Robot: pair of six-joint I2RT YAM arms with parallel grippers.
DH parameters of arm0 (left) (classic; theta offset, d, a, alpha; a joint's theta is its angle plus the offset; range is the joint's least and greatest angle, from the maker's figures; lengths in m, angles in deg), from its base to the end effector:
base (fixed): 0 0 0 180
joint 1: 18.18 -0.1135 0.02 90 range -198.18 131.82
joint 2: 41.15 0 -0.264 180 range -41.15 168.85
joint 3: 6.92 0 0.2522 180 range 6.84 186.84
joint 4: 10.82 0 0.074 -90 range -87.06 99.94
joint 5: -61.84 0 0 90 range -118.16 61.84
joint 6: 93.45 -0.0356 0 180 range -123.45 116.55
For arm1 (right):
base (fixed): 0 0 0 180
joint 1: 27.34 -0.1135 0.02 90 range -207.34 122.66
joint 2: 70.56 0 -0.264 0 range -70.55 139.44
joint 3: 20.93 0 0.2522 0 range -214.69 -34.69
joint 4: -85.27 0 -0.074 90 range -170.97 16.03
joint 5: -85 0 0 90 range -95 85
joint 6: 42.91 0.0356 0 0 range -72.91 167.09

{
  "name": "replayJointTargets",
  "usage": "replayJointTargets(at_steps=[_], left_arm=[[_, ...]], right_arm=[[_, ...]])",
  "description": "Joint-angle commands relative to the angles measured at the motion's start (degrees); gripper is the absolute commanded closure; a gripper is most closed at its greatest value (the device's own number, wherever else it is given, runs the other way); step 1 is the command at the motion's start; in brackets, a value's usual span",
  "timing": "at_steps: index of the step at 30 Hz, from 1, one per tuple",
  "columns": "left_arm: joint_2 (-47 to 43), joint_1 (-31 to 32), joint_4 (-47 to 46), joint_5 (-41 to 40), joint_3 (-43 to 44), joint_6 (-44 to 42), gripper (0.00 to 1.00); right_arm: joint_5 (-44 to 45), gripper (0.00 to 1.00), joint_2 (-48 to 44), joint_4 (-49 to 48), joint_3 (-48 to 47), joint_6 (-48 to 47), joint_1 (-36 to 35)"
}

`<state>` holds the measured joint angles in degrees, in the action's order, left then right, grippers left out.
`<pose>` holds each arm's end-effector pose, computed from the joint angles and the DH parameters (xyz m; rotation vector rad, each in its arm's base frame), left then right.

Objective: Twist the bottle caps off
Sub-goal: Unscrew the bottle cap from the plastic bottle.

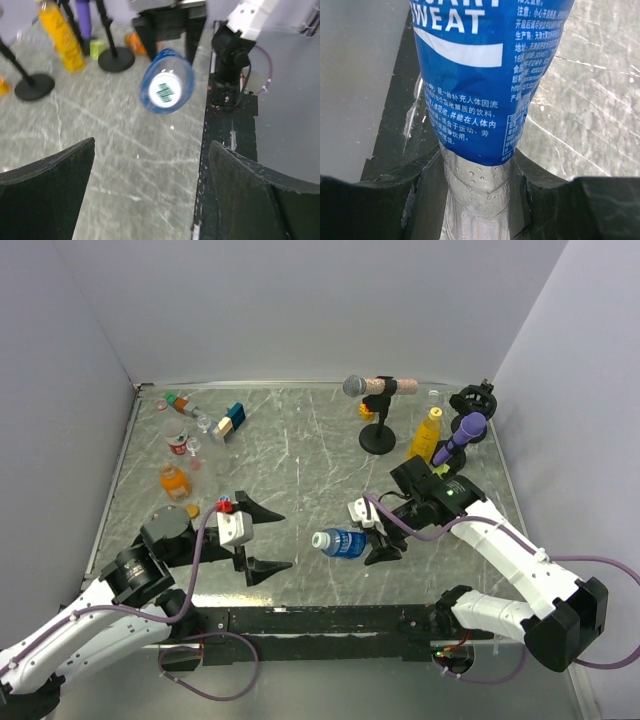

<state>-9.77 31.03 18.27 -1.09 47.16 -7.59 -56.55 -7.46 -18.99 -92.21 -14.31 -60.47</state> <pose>0.0742 -0.1108 0.3365 1.1087 1.3777 -0.9769 0.1413 0.1255 0.2960 -1.8992 1.4449 0.9973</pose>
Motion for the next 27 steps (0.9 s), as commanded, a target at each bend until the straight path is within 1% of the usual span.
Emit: replayJointTargets(at_steps=[1,4,6,9,12,15,16,19,23,27], left_arm=[[-1.0,0.2,-12.1,6.9,-2.6,-4.3,0.01],[0.1,0.3,-13.7,6.9,-3.0,-7.3,0.01],[2.1,0.2,-13.2,6.2,-1.8,-9.2,0.03],[5.4,0.2,-13.3,5.9,-0.7,-10.4,0.05],[8.1,0.4,-14.9,6.9,-0.7,-10.4,0.08],[10.2,0.3,-14.9,7.0,-0.3,-10.2,0.12],[10.6,0.3,-16.5,7.3,-0.2,-10.0,0.15],[11.9,0.3,-17.0,7.4,0.5,-10.0,0.22],[13.2,0.3,-18.0,7.6,1.0,-9.7,0.24],[13.7,0.4,-19.9,8.1,0.4,-8.8,0.31]], right_arm=[[0.3,0.67,-0.9,-2.2,-2.7,0.6,0.2],[0.6,0.67,-0.3,-4.5,-2.3,1.5,0.2],[0.5,0.67,1.0,-5.5,-2.3,1.6,0.2],[0.0,0.68,2.9,-4.9,-3.8,1.7,0.2],[0.6,0.68,2.2,-6.0,-3.5,1.9,0.2],[1.7,0.68,1.4,-6.9,-2.3,2.0,0.2],[2.0,0.68,1.3,-7.3,-1.7,2.1,0.2],[2.0,0.68,1.2,-7.7,-0.9,2.1,0.2],[1.5,0.68,2.2,-7.5,-1.5,1.8,0.2],[1.5,0.68,2.8,-7.3,-1.9,1.6,0.2]])
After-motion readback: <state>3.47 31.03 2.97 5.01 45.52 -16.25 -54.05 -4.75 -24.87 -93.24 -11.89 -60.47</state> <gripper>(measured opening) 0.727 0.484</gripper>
